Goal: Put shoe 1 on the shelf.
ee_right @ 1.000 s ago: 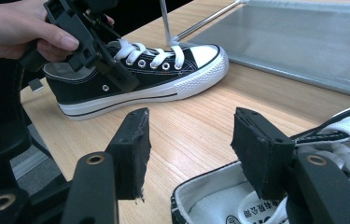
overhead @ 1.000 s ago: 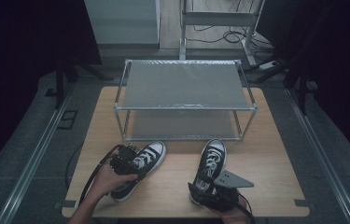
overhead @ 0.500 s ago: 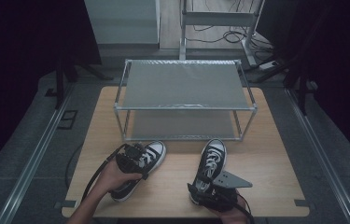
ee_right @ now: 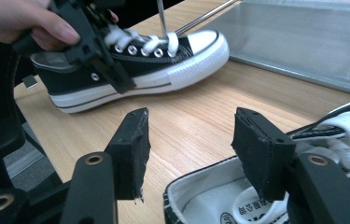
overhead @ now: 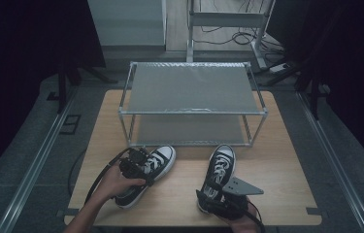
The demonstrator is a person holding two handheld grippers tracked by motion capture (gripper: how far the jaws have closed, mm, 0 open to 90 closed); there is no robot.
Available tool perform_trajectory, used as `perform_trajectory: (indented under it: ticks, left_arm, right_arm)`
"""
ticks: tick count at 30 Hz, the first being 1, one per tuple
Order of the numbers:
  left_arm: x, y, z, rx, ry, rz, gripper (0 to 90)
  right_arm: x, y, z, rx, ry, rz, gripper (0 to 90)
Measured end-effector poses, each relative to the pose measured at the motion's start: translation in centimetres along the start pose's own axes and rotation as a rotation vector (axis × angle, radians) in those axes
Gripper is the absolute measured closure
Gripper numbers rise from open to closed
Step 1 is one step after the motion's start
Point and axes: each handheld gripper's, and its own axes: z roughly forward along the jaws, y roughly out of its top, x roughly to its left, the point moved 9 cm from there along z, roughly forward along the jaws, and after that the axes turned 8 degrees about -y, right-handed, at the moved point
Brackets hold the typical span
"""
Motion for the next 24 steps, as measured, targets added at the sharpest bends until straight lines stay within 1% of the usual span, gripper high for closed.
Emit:
perform_trajectory:
  ticks: [1, 2, 5, 6, 7, 8, 9, 10, 11, 12, 13, 14, 15, 17, 18, 20, 22, 24]
  left_arm:
    - [-0.4, 0.2, -0.4, -0.011, -0.008, 0.010, 15.4]
    - [-0.6, 0.4, -0.8, -0.013, -0.008, 0.032, 15.4]
    - [-1.6, 1.2, -1.7, -0.035, -0.019, 0.067, 15.4]
    - [-1.6, 1.2, -1.7, -0.035, -0.019, 0.067, 15.4]
    - [-2.4, 1.8, -2.1, -0.046, -0.027, 0.086, 15.4]
    - [-2.4, 1.8, -2.1, -0.046, -0.027, 0.086, 15.4]
    - [-3.1, 2.3, -2.4, -0.053, -0.038, 0.109, 15.4]
    - [-3.1, 2.3, -2.4, -0.053, -0.038, 0.109, 15.4]
    - [-3.5, 2.6, -2.5, -0.055, -0.043, 0.122, 15.4]
    - [-4.1, 3.0, -2.7, -0.057, -0.057, 0.140, 15.5]
    - [-4.1, 3.0, -2.7, -0.057, -0.057, 0.140, 15.5]
    - [-4.7, 3.4, -2.9, -0.055, -0.067, 0.159, 15.5]
    - [-4.7, 3.4, -2.9, -0.055, -0.067, 0.159, 15.5]
    - [-5.2, 3.8, -3.1, -0.054, -0.069, 0.175, 15.5]
    - [-5.5, 4.2, -3.2, -0.057, -0.078, 0.184, 15.5]
    - [-5.7, 4.5, -3.3, -0.059, -0.085, 0.190, 15.5]
    - [-5.9, 4.8, -3.5, -0.059, -0.096, 0.190, 15.5]
    - [-6.0, 5.1, -3.5, -0.060, -0.120, 0.185, 15.5]
  right_arm:
    - [-0.1, 0.0, -0.1, -0.001, 0.000, 0.000, 46.0]
    - [-0.2, 0.1, -0.1, -0.002, -0.002, 0.003, 46.1]
    - [-0.5, 0.2, -0.3, -0.010, -0.010, 0.006, 46.1]
    - [-0.5, 0.2, -0.3, -0.010, -0.010, 0.006, 46.1]
    - [-0.7, 0.3, -0.4, -0.013, -0.015, 0.007, 46.1]
    - [-0.7, 0.3, -0.4, -0.013, -0.016, 0.006, 46.2]
    - [-0.8, 0.3, -0.5, -0.015, -0.018, 0.006, 46.1]
    - [-0.8, 0.3, -0.5, -0.015, -0.018, 0.006, 46.1]
    - [-0.9, 0.4, -0.5, -0.018, -0.022, 0.009, 46.1]
    - [-1.1, 0.4, -0.6, -0.018, -0.023, 0.011, 46.1]
    - [-1.1, 0.4, -0.6, -0.018, -0.023, 0.011, 46.1]
    - [-1.2, 0.5, -0.7, -0.022, -0.027, 0.014, 46.1]
    - [-1.2, 0.5, -0.7, -0.022, -0.027, 0.014, 46.1]
    - [-1.4, 0.5, -0.8, -0.025, -0.030, 0.014, 46.1]
    - [-1.5, 0.6, -0.9, -0.027, -0.033, 0.015, 46.1]
    - [-1.7, 0.6, -0.9, -0.031, -0.035, 0.018, 46.1]
    - [-1.9, 0.7, -1.0, -0.030, -0.038, 0.019, 46.1]
    - [-2.0, 0.7, -1.0, -0.032, -0.043, 0.023, 46.2]
